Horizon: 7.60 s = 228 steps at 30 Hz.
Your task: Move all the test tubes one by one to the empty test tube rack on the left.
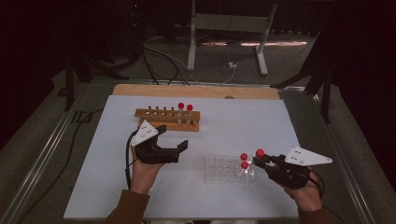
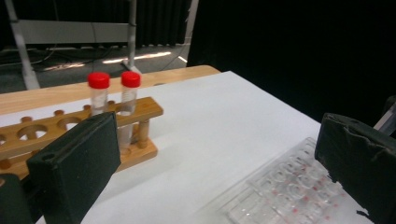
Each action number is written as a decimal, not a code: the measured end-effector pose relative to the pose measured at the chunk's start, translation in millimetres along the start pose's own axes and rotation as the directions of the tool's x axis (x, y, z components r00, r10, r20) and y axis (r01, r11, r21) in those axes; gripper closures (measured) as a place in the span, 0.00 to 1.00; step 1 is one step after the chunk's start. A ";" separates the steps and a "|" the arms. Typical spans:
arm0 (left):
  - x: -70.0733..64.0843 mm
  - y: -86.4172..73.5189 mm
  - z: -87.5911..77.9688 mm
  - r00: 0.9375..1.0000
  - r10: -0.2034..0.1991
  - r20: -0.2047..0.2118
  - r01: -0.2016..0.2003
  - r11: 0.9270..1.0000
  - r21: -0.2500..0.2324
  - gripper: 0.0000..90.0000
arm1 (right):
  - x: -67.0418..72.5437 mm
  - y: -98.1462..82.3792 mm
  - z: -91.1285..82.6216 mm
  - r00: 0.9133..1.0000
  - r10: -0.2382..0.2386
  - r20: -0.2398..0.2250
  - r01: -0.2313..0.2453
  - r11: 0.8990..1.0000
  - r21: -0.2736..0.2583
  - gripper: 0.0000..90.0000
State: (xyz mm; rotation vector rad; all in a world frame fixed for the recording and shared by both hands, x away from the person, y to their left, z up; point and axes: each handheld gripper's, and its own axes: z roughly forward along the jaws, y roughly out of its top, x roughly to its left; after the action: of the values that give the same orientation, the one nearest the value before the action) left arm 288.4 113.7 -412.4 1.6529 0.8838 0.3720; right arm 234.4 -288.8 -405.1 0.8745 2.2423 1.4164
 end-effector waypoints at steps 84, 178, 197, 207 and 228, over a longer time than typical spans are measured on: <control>-45.4 29.0 28.7 0.977 0.140 0.161 -0.148 0.988 0.039 0.79 | 20.6 15.5 52.4 1.000 0.025 -0.019 -0.026 0.999 -0.026 0.06; 83.2 18.2 96.3 0.925 0.044 -0.378 -0.005 0.995 0.102 0.78 | 1.9 9.7 25.8 0.999 0.044 0.019 -0.042 0.996 -0.085 0.00; 86.3 15.4 93.7 0.933 0.007 -0.359 0.029 0.995 0.095 0.65 | 1.1 9.7 24.0 0.999 0.047 0.015 -0.046 0.995 -0.094 0.00; 86.5 21.9 77.7 0.957 -0.049 -0.287 0.065 0.997 0.048 0.36 | 1.1 8.1 24.0 0.999 0.048 0.015 -0.047 0.994 -0.096 0.00; 61.6 17.3 25.3 0.983 -0.024 -0.182 0.032 0.999 0.040 0.01 | 0.5 -9.0 21.6 0.998 0.061 0.029 -0.058 0.994 -0.097 0.02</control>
State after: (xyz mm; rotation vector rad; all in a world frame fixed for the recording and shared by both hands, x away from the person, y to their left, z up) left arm 352.1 139.4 -416.4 1.6626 1.0559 0.4937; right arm 243.8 -276.5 -422.7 0.9328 2.1215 1.5126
